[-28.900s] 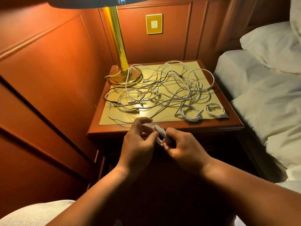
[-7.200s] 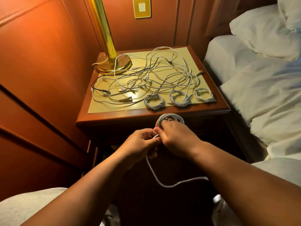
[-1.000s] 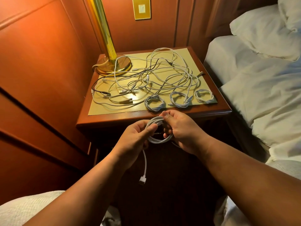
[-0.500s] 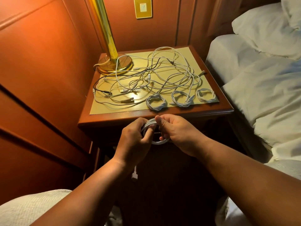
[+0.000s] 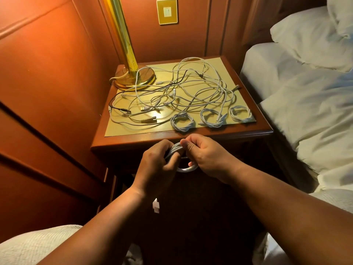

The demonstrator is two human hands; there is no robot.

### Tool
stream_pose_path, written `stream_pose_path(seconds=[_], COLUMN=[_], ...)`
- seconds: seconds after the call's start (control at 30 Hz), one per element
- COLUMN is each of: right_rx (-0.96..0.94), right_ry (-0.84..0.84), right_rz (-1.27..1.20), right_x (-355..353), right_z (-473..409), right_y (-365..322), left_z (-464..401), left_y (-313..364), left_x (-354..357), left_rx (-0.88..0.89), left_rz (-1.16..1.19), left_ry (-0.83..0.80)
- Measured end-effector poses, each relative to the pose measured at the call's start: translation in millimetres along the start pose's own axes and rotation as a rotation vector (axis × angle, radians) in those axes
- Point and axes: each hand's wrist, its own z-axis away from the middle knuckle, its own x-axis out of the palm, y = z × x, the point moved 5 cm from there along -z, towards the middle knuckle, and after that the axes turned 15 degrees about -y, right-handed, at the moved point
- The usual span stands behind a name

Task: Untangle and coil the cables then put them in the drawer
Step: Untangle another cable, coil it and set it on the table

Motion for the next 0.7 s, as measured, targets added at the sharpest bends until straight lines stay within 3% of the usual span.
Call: stream_pose_path(seconds=[0.23, 0.4, 0.57, 0.7], right_rx=[-0.043, -0.087, -0.094, -0.079], right_ry=[0.044, 0.116, 0.076, 0.038], right_rz=[-0.058, -0.071, -0.136, -0.263], right_x=[-2.5, -7.0, -4.7, -2.4], right_z=[0.5, 3.2, 6.2, 5.9], right_y=[0.8, -4.1, -7.0, -9.0], left_z=[-4.5, -8.4, -7.8, -0.8], left_y=[0.3, -4.8, -1.1, 1.9], left_x=[-5.7, -17.4, -18.3, -8.5], left_rx=[-0.019, 0.042, 0.183, 0.202], left_rz=[0.341, 0.33, -0.093, -0.186], left_ry=[-0.15, -0.162, -0.15, -0.006])
